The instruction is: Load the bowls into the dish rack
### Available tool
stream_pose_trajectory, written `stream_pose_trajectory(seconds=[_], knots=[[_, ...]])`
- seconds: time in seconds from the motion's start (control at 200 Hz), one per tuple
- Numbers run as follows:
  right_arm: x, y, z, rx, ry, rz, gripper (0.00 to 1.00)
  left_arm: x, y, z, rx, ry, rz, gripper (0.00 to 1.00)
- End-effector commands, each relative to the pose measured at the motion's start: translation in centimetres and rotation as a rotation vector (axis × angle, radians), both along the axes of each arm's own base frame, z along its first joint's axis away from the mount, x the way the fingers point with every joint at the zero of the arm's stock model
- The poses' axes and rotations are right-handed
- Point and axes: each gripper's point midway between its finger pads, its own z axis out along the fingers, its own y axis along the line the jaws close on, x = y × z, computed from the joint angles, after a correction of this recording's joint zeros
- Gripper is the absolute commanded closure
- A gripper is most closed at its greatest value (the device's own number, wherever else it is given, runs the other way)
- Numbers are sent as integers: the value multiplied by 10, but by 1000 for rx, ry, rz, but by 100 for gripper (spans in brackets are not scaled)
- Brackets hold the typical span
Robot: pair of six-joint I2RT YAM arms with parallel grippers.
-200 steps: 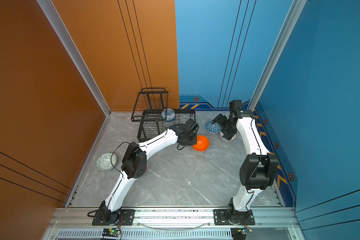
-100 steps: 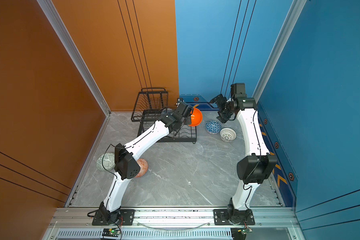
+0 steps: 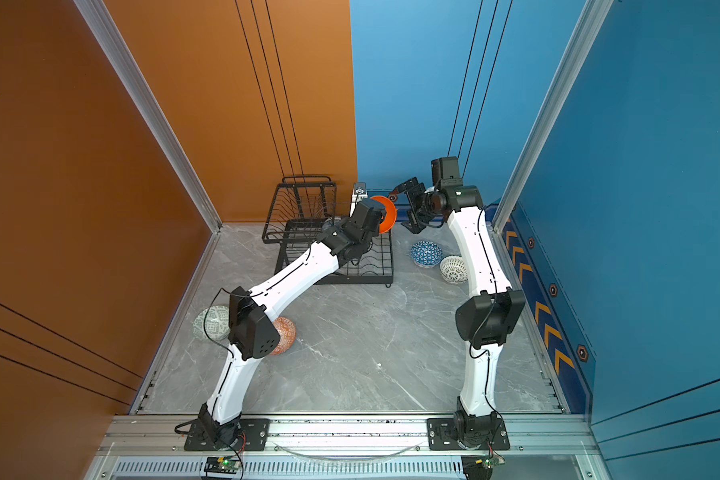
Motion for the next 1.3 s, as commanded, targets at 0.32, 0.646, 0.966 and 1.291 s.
stream_pose_trajectory(seconds=[0.32, 0.646, 0.966, 1.291], knots=[[18, 19, -1, 71, -10, 2, 25, -22, -13, 50, 11, -280, -33, 100], [25, 13, -14, 57, 8, -13, 45, -24, -16, 52, 5, -294, -48, 100], [28, 14, -22, 56, 18, -7, 78, -28, -19, 54, -3, -320, -70, 100], [32, 16, -24, 50, 9, -2, 100, -33, -9, 54, -14, -321, -44, 98]])
